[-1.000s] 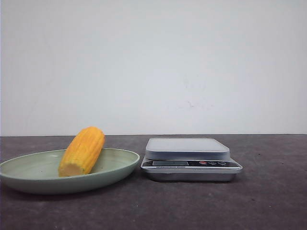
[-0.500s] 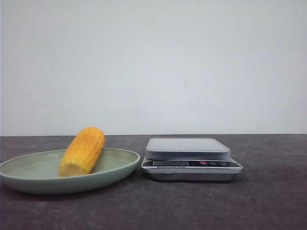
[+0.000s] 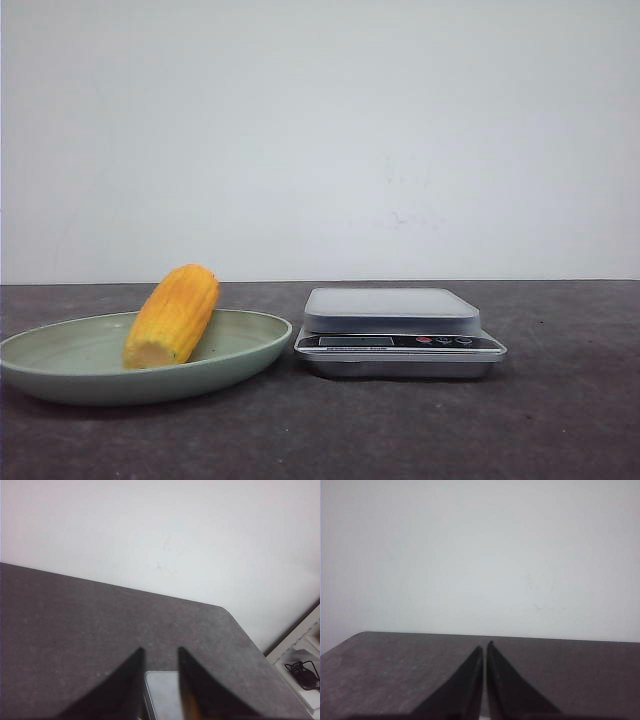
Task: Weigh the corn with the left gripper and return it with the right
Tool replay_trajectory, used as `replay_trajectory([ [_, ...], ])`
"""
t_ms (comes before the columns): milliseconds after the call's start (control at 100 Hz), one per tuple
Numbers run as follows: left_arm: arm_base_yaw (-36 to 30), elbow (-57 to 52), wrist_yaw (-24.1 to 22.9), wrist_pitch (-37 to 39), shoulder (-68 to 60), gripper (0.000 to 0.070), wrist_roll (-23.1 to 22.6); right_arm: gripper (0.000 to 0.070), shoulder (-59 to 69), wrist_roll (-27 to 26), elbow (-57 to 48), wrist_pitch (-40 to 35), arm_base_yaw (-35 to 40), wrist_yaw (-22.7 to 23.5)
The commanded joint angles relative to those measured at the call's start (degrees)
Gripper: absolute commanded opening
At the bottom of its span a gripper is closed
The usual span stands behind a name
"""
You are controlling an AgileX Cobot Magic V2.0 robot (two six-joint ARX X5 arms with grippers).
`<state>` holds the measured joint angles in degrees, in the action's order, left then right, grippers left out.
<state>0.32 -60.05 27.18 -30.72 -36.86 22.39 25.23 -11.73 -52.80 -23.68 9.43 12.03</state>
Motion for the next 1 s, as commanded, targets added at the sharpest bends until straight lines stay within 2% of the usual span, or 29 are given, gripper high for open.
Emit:
replay_trajectory([
  [0,-0.1,-1.0,0.3,0.3,-0.7,0.0374,-0.6,0.0006,0.2,0.9,-0.8,0.4,0.2,0.3],
  [60,-0.1,-1.0,0.3,0.2,-1.0,0.0453,-0.5,0.0007,0.2,0.9,-0.8,0.5,0.2,0.7],
  [150,-0.1,-1.0,0.3,-0.2,-1.7,0.0472,-0.5,0.0036,0.2,1.3,-0.8,0.5,0.2,2.1],
  [330,-0.4,-1.0,0.3,-1.2,-3.8,0.0472,-0.6,0.0324,0.2,1.6,-0.8,0.4,0.2,2.1],
  [430,-0.9,-1.0,0.3,-1.5,-5.6,0.0476,-0.6,0.042,0.2,1.9,-0.8,0.2,0.2,2.1],
  [610,-2.6,-1.0,1.4,-1.5,-9.6,0.0494,-0.8,0.0441,0.2,2.2,-0.8,-0.9,0.2,2.1],
  [750,-5.4,-1.0,1.4,-1.5,-13.4,0.0561,-0.7,0.0597,0.2,2.9,-0.8,-1.9,0.2,1.4],
  [890,-9.1,-1.0,0.6,-1.4,-18.3,0.056,-0.7,0.0604,0.2,3.2,-0.8,-3.0,0.2,1.4],
  [990,-12.2,-1.0,-1.7,-1.4,-22.5,0.056,-0.7,0.0604,0.2,3.2,-0.8,-3.9,0.2,1.5],
])
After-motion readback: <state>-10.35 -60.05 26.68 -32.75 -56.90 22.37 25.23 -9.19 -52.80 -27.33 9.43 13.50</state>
